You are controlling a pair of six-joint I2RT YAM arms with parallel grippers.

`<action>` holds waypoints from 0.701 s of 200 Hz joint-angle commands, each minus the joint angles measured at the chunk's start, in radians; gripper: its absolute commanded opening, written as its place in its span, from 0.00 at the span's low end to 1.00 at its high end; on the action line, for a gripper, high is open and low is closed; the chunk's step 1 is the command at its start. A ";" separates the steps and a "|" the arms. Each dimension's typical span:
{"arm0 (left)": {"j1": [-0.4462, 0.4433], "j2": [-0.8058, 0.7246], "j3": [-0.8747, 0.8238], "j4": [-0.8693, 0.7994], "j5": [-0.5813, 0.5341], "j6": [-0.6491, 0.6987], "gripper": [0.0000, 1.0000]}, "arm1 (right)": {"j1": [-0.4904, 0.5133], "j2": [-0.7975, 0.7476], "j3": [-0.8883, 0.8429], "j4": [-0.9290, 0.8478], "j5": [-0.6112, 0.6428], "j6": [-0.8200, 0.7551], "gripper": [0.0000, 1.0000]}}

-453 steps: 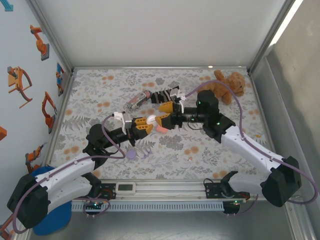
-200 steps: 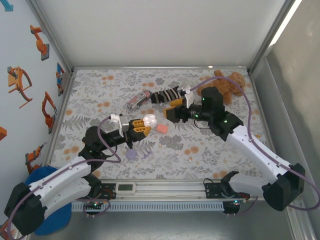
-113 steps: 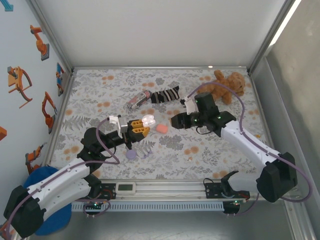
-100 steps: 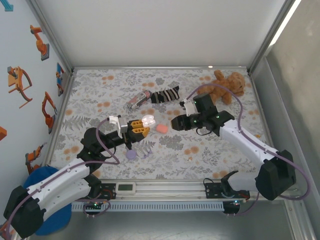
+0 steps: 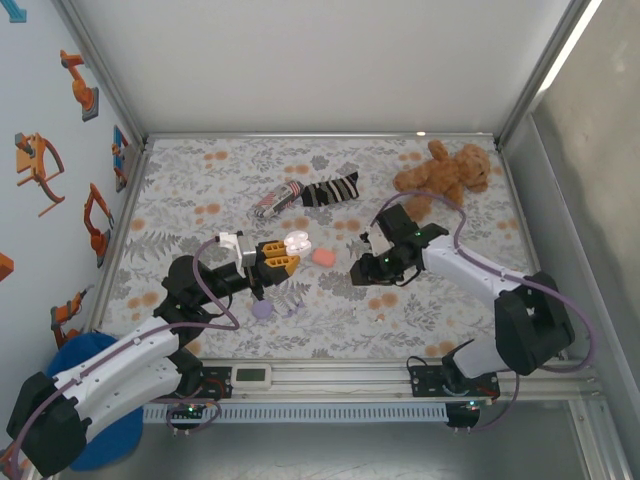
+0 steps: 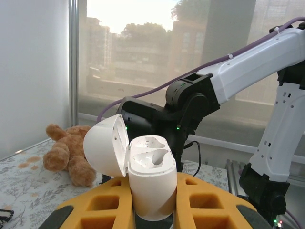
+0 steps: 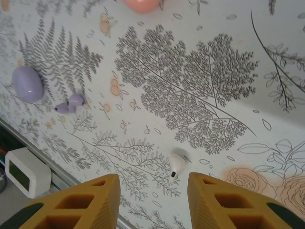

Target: Insert the wireless bluetooth earbuds into the charging case

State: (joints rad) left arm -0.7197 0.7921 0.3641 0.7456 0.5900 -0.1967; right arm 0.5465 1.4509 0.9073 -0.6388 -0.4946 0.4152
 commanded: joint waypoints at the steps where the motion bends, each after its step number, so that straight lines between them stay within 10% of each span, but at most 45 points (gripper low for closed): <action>1: -0.003 -0.010 -0.007 0.018 -0.004 0.020 0.00 | 0.013 0.032 -0.005 -0.065 0.020 0.023 0.39; 140: -0.003 0.003 -0.004 0.015 -0.015 0.023 0.00 | 0.118 0.192 -0.025 0.009 0.061 0.062 0.35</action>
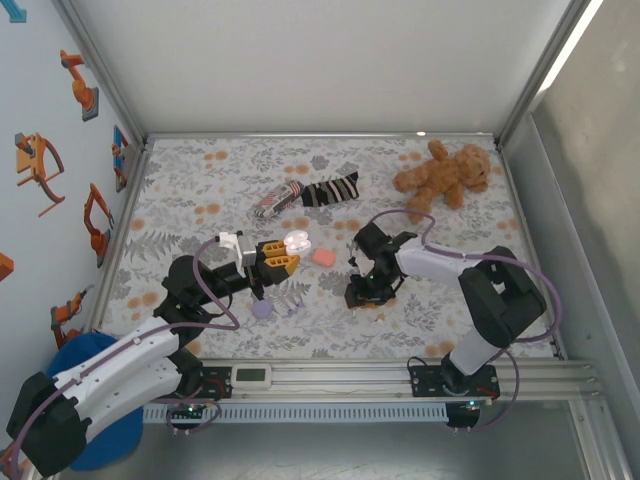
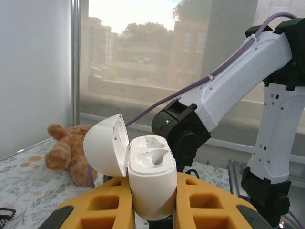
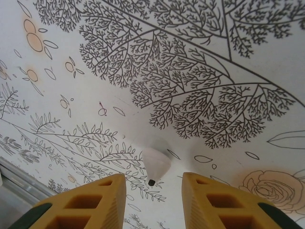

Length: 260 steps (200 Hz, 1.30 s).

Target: Insert the wireless bluetooth earbuds into the charging case

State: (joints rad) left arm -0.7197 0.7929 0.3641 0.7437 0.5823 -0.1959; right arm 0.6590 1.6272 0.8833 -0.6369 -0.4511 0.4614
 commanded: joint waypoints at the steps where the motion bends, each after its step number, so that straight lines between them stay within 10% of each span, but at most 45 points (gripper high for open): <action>1: -0.003 0.002 -0.004 0.017 -0.007 0.023 0.00 | 0.005 0.017 -0.001 0.008 0.017 0.016 0.35; 260: -0.006 0.003 -0.007 0.007 -0.011 0.021 0.00 | 0.008 -0.053 0.058 -0.047 0.064 -0.070 0.19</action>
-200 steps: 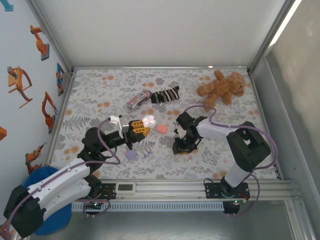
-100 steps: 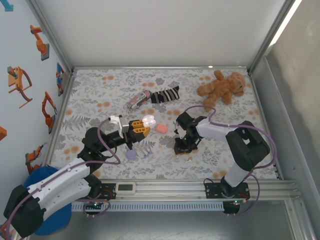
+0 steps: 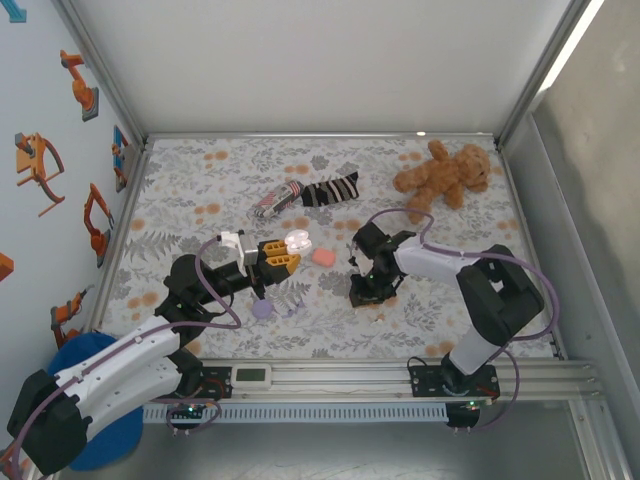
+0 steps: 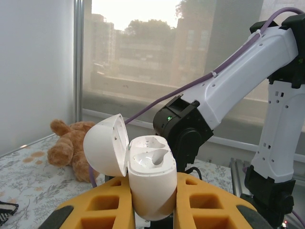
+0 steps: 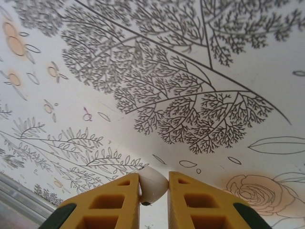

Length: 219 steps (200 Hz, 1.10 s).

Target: Insert the wireless bluetooth earbuds into the charging case

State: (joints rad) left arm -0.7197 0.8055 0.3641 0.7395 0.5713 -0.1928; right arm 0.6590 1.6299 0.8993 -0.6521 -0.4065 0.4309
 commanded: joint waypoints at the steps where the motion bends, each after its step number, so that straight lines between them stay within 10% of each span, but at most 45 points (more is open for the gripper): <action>1: -0.006 -0.009 -0.007 0.011 -0.001 0.018 0.00 | 0.008 -0.057 0.042 -0.032 0.019 -0.039 0.19; 219: -0.020 0.052 0.009 0.040 0.001 0.003 0.00 | 0.026 -0.428 0.390 -0.033 -0.008 -0.407 0.19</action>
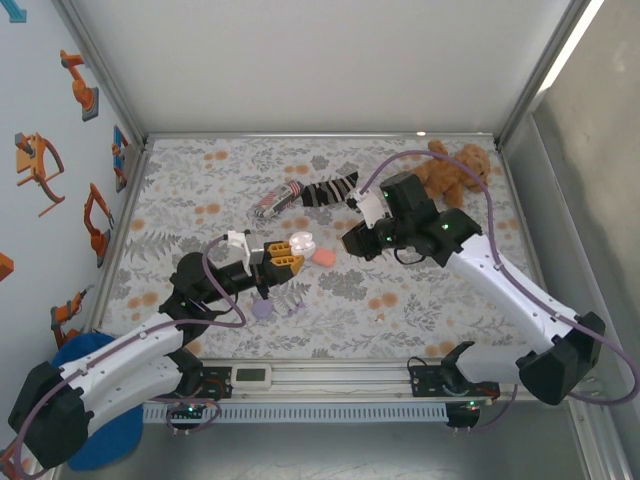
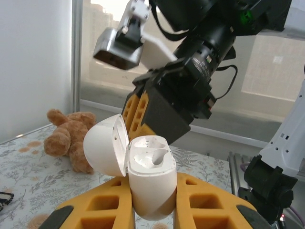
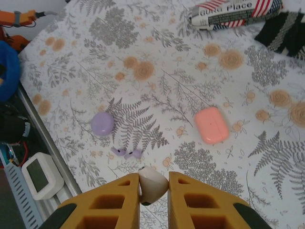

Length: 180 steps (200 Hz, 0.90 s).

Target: Insert the wireless bluetooth earbuds into the charging case

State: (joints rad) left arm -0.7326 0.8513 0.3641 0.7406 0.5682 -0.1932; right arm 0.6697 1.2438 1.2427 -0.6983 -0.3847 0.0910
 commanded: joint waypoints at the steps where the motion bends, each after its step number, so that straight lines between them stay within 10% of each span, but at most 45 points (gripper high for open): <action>1: -0.007 0.006 0.009 0.039 0.004 0.003 0.00 | 0.016 -0.043 0.047 0.015 -0.029 -0.067 0.19; 180: -0.015 0.053 0.021 0.057 0.047 0.029 0.00 | 0.221 0.039 0.286 -0.081 0.047 -0.244 0.19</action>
State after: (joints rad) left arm -0.7399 0.9085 0.3641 0.7559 0.5819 -0.1925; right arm 0.8692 1.2610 1.4673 -0.7425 -0.3515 -0.0921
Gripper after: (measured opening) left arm 0.198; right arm 0.188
